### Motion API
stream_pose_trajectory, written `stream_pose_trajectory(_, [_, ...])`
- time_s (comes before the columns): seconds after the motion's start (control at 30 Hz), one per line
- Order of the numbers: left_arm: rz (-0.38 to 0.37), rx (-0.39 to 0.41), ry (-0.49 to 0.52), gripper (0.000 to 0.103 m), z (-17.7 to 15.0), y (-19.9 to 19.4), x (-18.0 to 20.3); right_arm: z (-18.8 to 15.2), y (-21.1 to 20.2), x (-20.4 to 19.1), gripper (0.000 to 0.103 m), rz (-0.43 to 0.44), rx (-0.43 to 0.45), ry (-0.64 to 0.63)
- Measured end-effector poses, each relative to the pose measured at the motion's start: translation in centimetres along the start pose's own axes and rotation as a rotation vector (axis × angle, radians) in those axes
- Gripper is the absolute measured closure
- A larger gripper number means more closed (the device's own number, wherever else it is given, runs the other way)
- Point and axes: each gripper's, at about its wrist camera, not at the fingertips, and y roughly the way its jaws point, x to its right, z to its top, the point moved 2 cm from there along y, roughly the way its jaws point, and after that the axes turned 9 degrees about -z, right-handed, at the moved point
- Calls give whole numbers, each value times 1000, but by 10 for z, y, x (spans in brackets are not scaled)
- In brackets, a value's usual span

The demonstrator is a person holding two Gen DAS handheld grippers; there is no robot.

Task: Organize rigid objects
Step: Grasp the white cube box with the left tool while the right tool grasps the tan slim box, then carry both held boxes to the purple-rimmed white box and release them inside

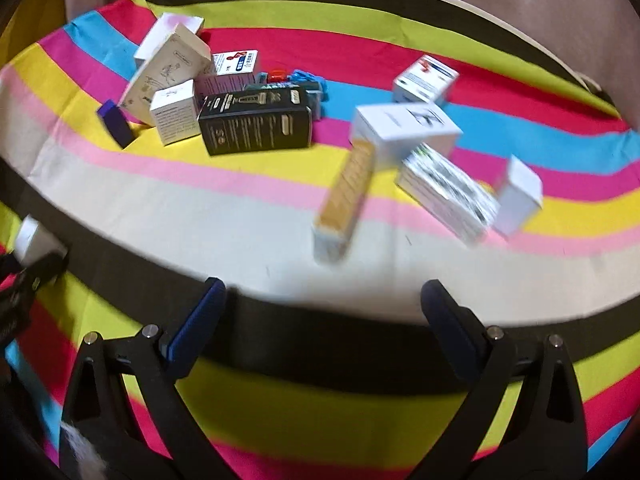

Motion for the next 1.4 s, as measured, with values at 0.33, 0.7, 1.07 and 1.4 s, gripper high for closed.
stream_pose_trajectory(0.33, [24,-9,21,54,-1,0,3,21,27,15,64,-3,-27,171])
stream_pose_trajectory(0.7, [25,-22,28,41,-1,1,5,-55,-31,28,83,196,56,161])
stream_pose_trajectory(1.07, [32,-94,15,0,3,13,0,-79,-55,-12,84,55,95,16])
stream_pose_trajectory(1.4, [49,-30,-49,36,2,-2,-13,-78,-54,-8,83,76,95,35])
